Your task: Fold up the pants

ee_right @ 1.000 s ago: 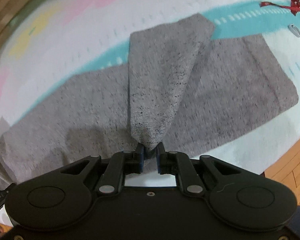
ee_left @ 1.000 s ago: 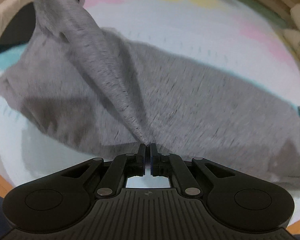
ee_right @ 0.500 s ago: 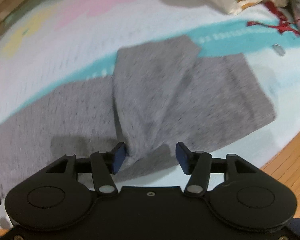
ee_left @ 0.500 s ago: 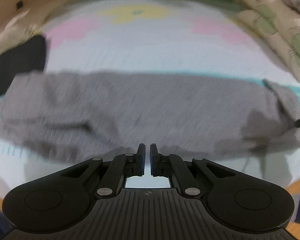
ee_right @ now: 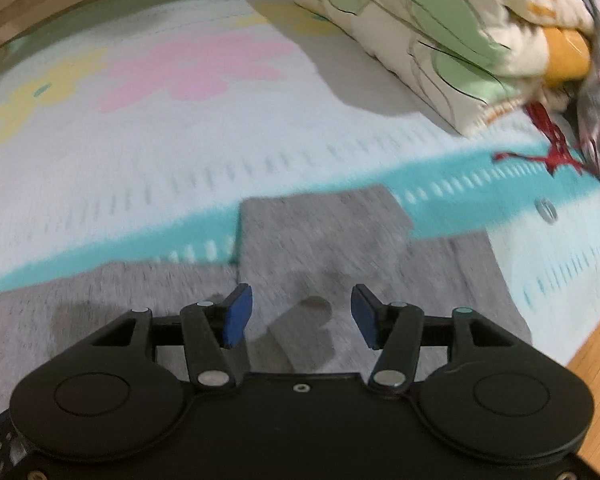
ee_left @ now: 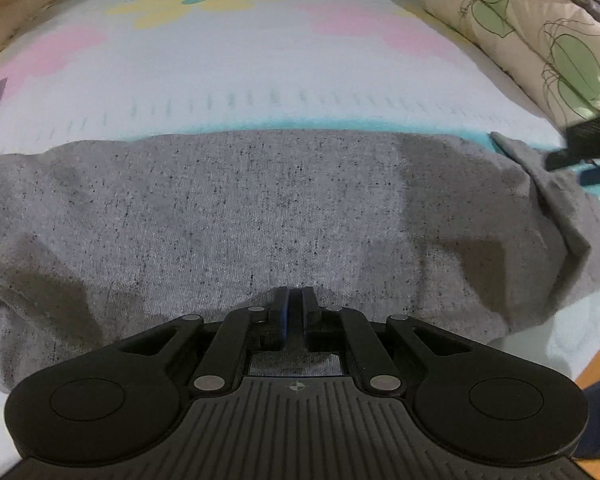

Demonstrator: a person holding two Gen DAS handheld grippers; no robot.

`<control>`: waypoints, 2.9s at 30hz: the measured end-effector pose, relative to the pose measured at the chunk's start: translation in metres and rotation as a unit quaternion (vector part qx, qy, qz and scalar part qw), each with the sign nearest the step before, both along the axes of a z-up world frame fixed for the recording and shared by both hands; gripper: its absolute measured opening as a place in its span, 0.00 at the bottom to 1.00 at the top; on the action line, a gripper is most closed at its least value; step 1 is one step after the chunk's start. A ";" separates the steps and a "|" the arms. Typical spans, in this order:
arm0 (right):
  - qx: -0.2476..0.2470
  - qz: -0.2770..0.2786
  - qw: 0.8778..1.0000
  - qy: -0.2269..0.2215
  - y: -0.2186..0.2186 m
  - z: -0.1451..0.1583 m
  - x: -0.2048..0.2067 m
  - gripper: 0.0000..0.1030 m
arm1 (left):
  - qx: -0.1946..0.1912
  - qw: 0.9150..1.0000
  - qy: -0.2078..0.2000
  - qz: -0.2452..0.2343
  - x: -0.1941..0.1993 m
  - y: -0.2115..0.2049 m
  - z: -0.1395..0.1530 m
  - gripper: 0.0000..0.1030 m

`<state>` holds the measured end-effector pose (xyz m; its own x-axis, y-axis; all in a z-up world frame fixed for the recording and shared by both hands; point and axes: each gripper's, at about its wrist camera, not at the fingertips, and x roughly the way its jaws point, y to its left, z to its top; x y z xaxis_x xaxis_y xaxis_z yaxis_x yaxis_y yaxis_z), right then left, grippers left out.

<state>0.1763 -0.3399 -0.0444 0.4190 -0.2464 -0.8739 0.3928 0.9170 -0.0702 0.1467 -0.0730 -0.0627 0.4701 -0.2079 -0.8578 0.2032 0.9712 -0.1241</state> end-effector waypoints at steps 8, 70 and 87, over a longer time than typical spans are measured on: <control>-0.022 -0.024 0.997 0.064 0.010 -0.049 0.046 0.51 | -0.030 1.000 -0.001 0.008 -0.007 0.020 0.002 0.06; 0.115 -0.283 0.948 0.084 -0.168 -0.028 -0.087 0.45 | -0.006 1.000 -0.007 0.007 -0.015 -0.005 0.005 0.29; 0.125 -0.109 0.984 0.061 -0.096 -0.040 -0.018 0.32 | 0.003 1.000 -0.018 0.001 -0.018 -0.013 0.004 0.31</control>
